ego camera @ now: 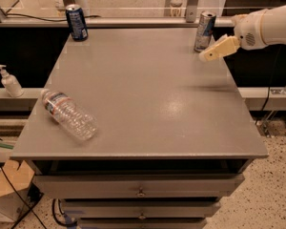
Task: Move redbull can near pepsi can
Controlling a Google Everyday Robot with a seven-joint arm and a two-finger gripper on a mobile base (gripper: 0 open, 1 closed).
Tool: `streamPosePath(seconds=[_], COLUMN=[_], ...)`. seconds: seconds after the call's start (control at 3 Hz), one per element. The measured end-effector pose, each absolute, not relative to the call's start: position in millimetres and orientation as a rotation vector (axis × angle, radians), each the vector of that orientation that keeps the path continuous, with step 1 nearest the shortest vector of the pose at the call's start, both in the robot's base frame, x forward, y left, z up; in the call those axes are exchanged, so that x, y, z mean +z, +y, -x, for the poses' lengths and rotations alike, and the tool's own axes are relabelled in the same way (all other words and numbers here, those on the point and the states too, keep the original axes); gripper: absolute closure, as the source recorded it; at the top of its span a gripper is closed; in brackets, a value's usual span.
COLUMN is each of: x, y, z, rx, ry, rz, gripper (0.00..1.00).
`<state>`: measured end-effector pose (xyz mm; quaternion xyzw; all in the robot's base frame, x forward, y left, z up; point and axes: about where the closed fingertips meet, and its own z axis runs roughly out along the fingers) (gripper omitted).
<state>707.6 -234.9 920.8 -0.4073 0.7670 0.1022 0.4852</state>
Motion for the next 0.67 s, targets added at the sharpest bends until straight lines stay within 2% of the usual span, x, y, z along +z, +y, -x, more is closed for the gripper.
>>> streamPosePath(seconds=[0.67], x=[917], y=[-252], z=[-767], rx=[0.307], ry=[1.792], rz=[0.827], gripper=[0.00])
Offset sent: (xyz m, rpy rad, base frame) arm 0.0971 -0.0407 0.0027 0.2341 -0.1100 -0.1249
